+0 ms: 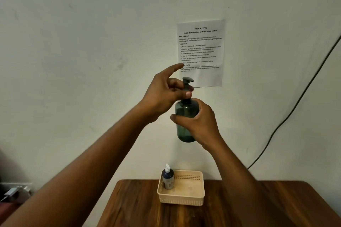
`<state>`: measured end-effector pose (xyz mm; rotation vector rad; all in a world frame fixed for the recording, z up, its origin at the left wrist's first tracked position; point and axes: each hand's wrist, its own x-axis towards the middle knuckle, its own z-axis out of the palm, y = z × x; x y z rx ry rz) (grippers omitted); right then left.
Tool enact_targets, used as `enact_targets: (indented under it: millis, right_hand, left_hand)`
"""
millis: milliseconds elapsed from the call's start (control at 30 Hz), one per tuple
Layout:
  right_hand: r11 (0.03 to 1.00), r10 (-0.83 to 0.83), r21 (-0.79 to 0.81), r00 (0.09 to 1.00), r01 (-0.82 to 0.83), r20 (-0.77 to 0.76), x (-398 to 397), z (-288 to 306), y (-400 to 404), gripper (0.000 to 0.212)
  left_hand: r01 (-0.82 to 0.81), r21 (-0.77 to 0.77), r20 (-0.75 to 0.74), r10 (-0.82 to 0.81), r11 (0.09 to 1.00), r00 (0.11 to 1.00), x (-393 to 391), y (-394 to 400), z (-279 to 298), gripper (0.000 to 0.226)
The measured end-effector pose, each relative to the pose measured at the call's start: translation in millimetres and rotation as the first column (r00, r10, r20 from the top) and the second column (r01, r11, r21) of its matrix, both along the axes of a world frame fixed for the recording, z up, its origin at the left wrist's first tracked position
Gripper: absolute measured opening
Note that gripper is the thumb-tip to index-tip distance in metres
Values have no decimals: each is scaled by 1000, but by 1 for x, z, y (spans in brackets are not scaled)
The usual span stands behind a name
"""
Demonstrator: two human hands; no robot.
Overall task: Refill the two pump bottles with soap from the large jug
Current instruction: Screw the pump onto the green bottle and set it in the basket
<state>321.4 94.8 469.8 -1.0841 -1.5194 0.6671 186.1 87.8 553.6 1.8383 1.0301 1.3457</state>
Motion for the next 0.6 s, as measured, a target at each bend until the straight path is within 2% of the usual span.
enact_targets:
  millis: [67,100,133,267,367,433,533,600]
  right_hand:
    - [1000,3,-9,1000,-3,-12,2,-1,-1,60]
    - [1000,-3,-9,1000,3,-10,2,-1,-1,61]
    - [1000,-12,-5,1000,11,-8,2,-1,-1,61]
    - [1000,-25,7,1000,25,11,-1,0,0,64]
    - [1000,-29,8,999,29,15,-2,0,0,66]
    - [1000,-16,-11,1000,16,-14,0,-1,0,62]
    - [1000,7,-23,999,-8,-46,3,-2,-2,59]
    - [1000,5,-14,999,-5,-46,3,0,-3,60]
  left_hand:
    - [149,-99,4,-149,984,989,-5,0,5,82]
    - [164,-125,-5,-166,979,986,-6,0,6,80]
    - [131,-126,-19,-134,983,991,-5,-1,5,76]
    - [-193,8,-4,193,981,981,5,-5,-8,46]
    - [-224,37,-12,224,974,974,7,-3,-14,29]
    - [-107,-26,-17,106,994,994,2,0,-10,23]
    - [186,-188,43,-181,964,983,-8,1,-3,36]
    - [220,-225,59,-212,949,976,-11,1,-4,40]
